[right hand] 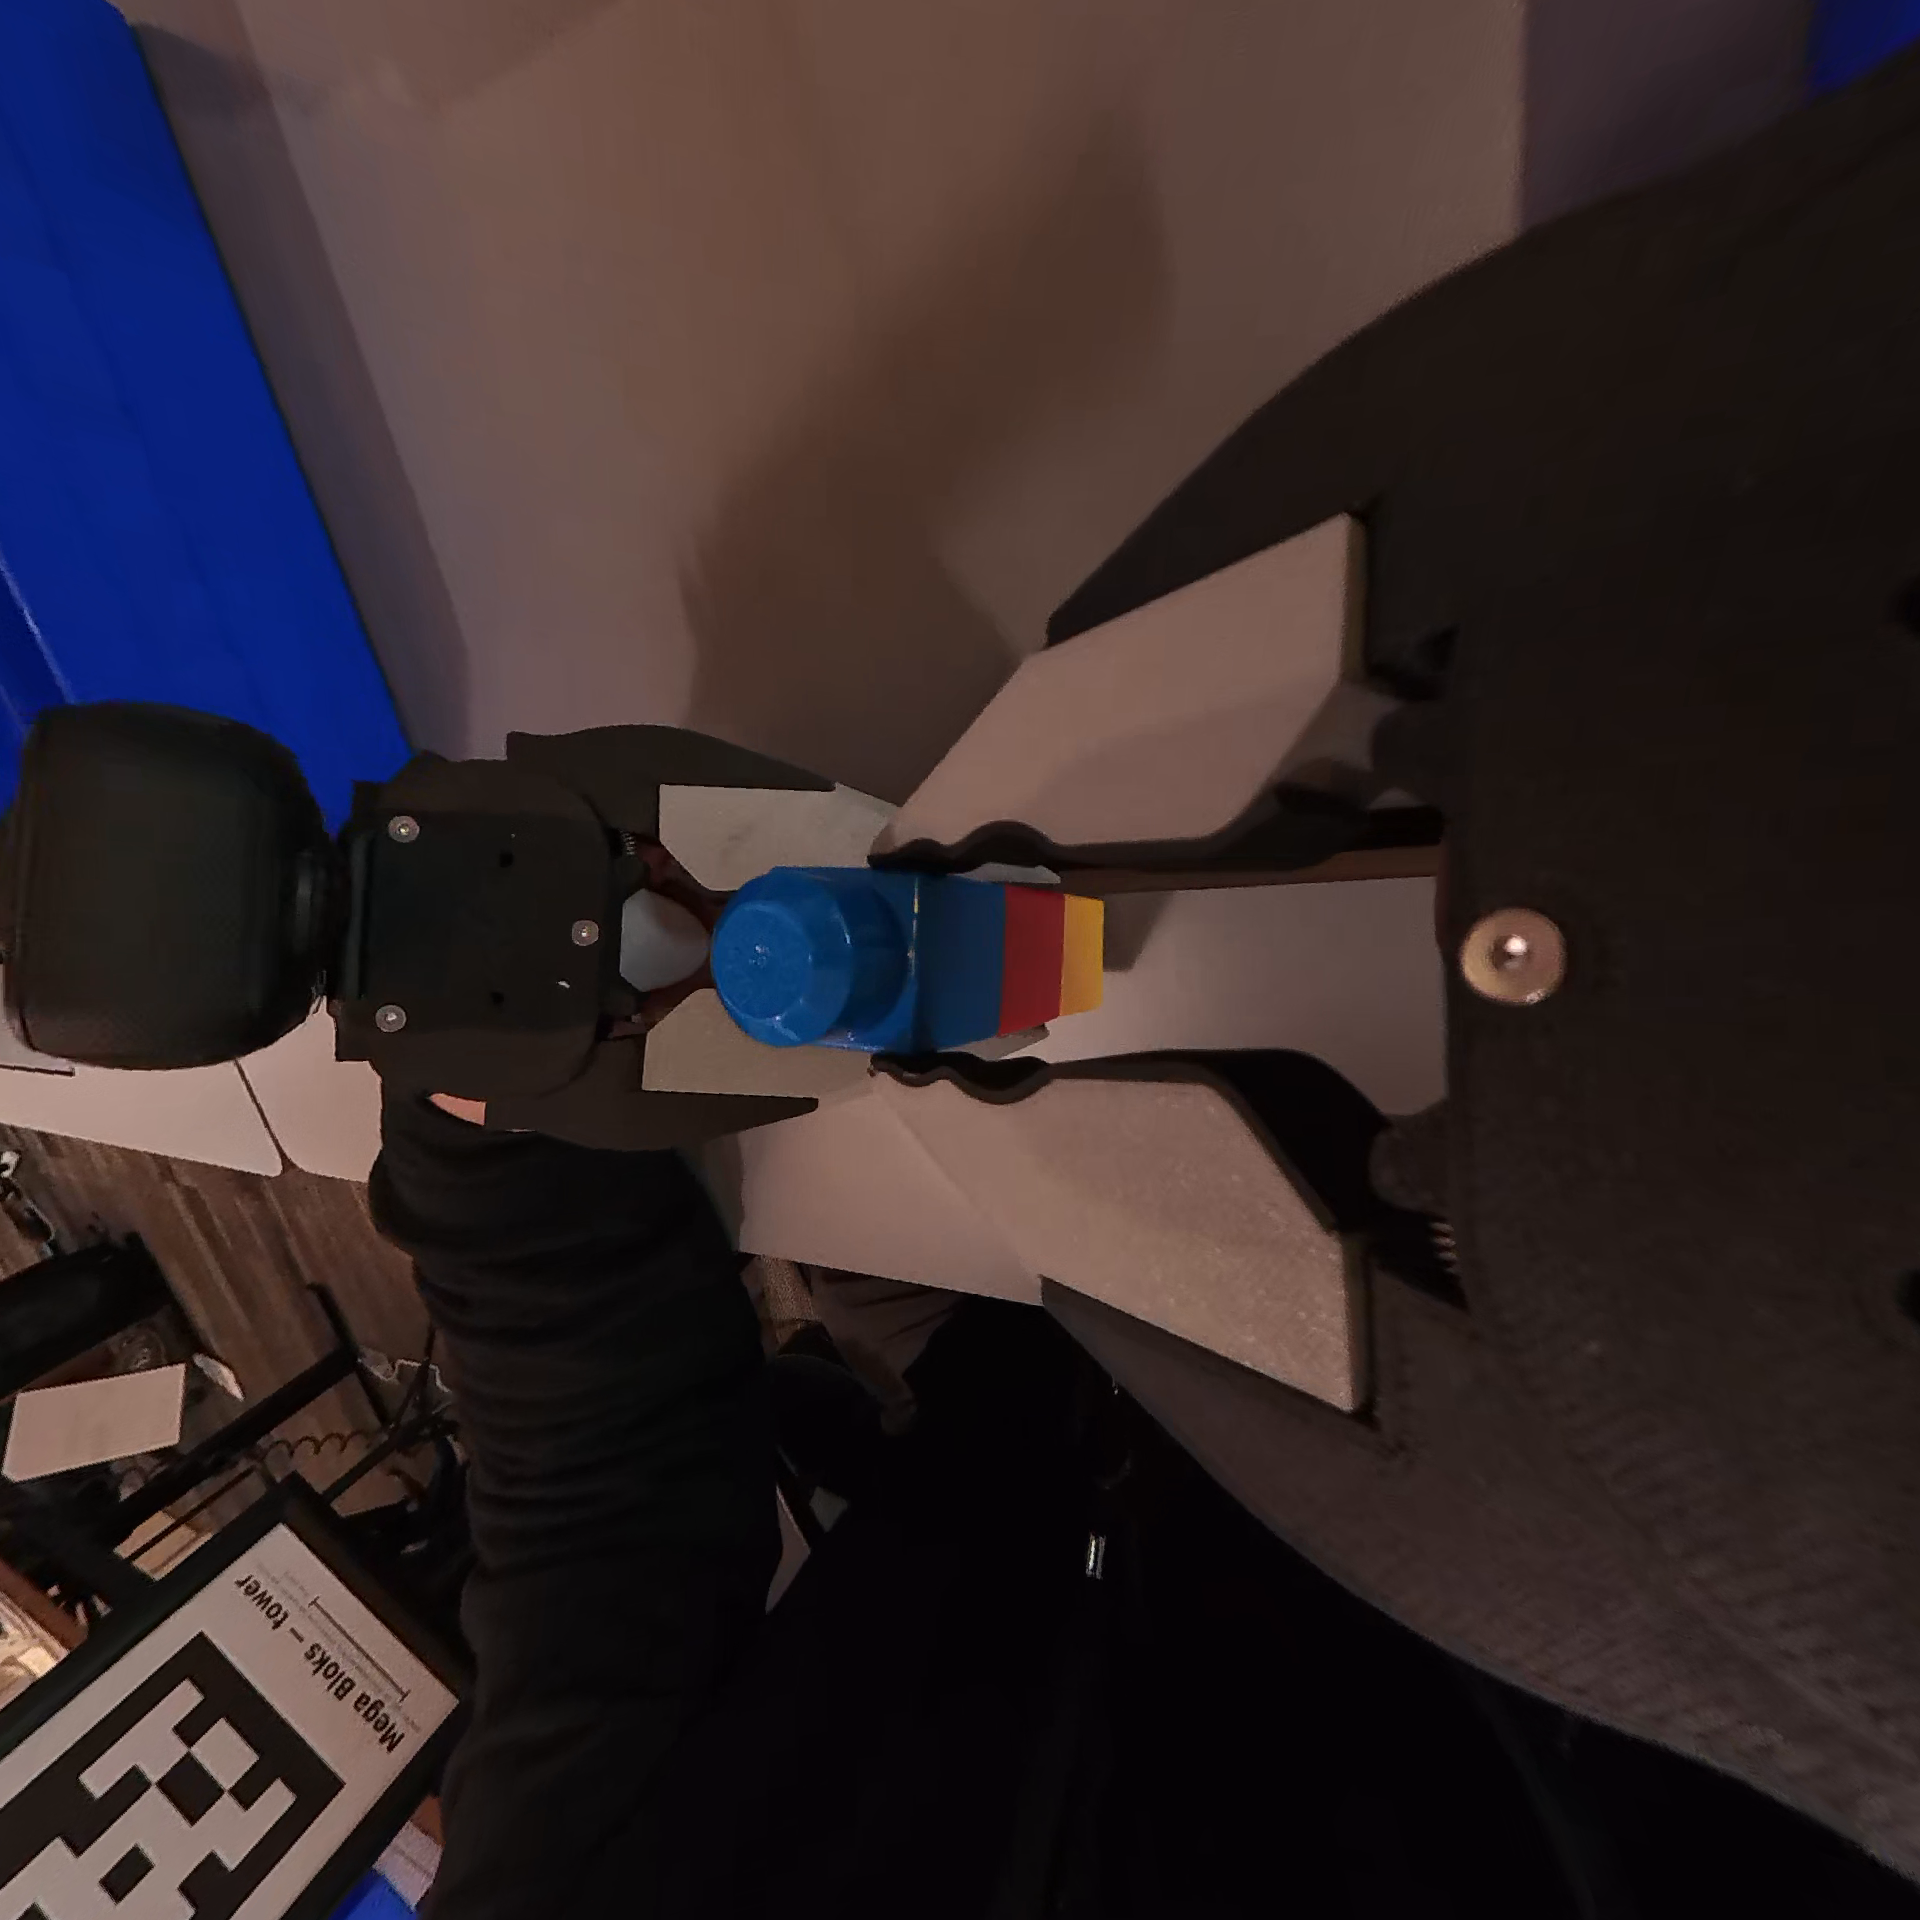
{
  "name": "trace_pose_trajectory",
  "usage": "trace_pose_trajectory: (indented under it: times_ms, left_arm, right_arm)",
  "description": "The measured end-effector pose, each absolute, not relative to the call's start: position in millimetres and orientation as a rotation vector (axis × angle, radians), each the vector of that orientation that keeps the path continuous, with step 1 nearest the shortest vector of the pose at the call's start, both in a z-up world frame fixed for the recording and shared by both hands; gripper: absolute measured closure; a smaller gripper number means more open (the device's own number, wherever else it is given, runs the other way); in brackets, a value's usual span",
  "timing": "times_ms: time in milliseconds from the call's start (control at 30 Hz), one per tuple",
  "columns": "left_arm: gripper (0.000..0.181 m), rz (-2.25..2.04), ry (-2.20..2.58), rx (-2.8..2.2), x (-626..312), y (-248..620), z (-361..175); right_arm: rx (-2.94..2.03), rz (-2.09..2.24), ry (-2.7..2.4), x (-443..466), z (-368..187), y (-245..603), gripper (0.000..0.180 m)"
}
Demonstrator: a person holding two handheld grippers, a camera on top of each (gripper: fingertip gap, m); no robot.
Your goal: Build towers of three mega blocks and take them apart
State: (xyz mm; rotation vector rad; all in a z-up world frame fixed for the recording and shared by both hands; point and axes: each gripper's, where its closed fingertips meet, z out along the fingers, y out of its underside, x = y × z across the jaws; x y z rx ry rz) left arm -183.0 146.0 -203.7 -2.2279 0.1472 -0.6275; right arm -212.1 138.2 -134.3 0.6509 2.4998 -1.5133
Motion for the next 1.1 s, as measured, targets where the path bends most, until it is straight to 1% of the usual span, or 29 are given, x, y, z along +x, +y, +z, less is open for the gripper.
trace_pose_trajectory:
  times_ms: [167, 267, 467, 633, 700, 733, 833, 900, 933, 1100]
  left_arm:
    - [0.147, -0.653, 0.164, -2.202, -179, 146, -199]
    - [0.147, -0.771, 0.177, -2.124, -169, 144, -187]
    - [0.147, -0.771, 0.189, -2.150, -166, 144, -193]
    - [0.146, -0.802, 0.100, -2.039, -180, 143, -173]
    - [0.146, -0.812, 0.065, -2.001, -187, 142, -167]
    - [0.146, -0.816, 0.053, -1.991, -189, 141, -166]
    - [0.146, -0.809, 0.027, -2.001, -194, 141, -170]
    - [0.146, -0.806, 0.016, -2.011, -194, 143, -173]
    - [0.146, -0.798, 0.015, -2.021, -195, 143, -175]
    - [0.146, -0.764, 0.002, -2.064, -196, 145, -185]
  right_arm:
    - [0.630, -1.527, 2.482, -209, -130, 139, 0.148]
    - [0.606, -1.568, 2.420, -205, -122, 139, 0.148]
    - [0.598, -1.543, 2.413, -204, -126, 136, 0.148]
    - [0.692, -1.716, 2.195, -223, -108, 134, 0.148]
    - [0.762, -1.746, 2.166, -234, -110, 136, 0.132]
    - [0.790, -1.734, 2.164, -237, -114, 136, 0.129]
    - [0.797, -1.681, 2.188, -238, -126, 130, 0.129]
    - [0.783, -1.650, 2.199, -236, -132, 124, 0.133]
    - [0.751, -1.637, 2.203, -233, -133, 120, 0.146]
    - [0.737, -1.597, 2.321, -233, -140, 119, 0.147]
